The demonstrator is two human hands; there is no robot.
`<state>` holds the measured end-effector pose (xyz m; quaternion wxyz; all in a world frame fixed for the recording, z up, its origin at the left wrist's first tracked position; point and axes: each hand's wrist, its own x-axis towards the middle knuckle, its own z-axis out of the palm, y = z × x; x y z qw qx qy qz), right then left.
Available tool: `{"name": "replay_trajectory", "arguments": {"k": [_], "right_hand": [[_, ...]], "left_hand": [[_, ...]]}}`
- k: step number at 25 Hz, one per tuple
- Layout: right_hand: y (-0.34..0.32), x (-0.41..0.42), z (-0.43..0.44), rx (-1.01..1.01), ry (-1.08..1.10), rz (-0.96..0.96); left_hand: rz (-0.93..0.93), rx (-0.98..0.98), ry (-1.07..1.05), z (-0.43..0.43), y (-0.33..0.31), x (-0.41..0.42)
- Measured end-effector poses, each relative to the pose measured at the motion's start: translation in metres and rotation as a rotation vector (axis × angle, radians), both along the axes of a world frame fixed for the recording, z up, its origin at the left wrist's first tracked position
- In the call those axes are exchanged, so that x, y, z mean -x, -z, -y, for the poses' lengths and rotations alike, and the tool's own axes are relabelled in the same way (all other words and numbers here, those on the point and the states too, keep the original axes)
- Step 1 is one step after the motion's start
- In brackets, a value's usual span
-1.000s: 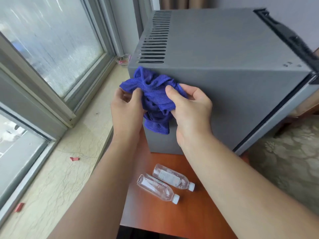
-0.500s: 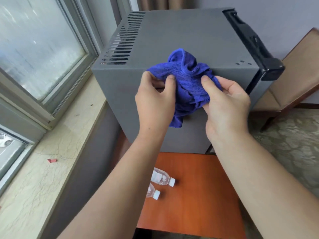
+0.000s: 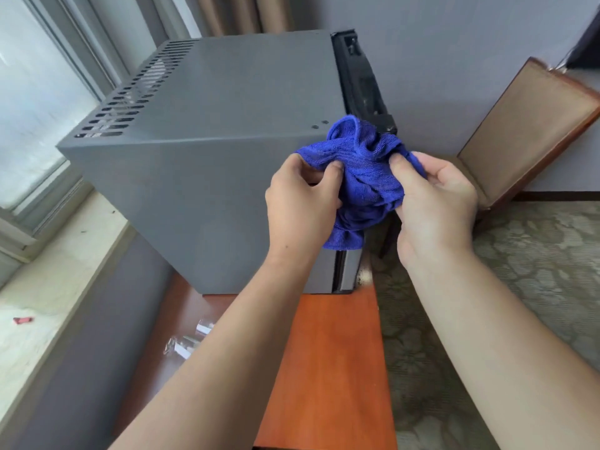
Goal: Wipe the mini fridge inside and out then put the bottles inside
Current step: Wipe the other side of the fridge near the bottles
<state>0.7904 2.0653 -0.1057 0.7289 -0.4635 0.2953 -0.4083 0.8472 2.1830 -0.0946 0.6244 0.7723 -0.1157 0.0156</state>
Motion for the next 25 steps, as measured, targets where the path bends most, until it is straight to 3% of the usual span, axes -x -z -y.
{"name": "replay_trajectory", "arguments": {"k": [6,11,15,19,23,25], "right_hand": [[0.003,0.012,0.013,0.094,-0.215,-0.007],[0.03,0.006,0.007,0.153,-0.327,-0.155],[0.065,0.0,-0.009,0.169,-0.237,-0.251],[0.102,-0.008,-0.035,0.043,-0.139,-0.357],[0.125,-0.011,-0.057,-0.064,-0.237,-0.426],[0.123,-0.012,-0.063,-0.072,-0.252,-0.4]], "left_hand": [[0.028,-0.03,-0.028,0.017,-0.003,0.011],[-0.035,-0.079,-0.012,0.007,0.026,0.008],[-0.085,-0.106,0.064,-0.012,0.057,-0.006],[-0.102,-0.15,0.084,-0.028,0.084,-0.013],[-0.199,-0.241,0.074,-0.049,0.112,-0.021],[-0.155,-0.295,0.052,-0.051,0.113,-0.022]]}}
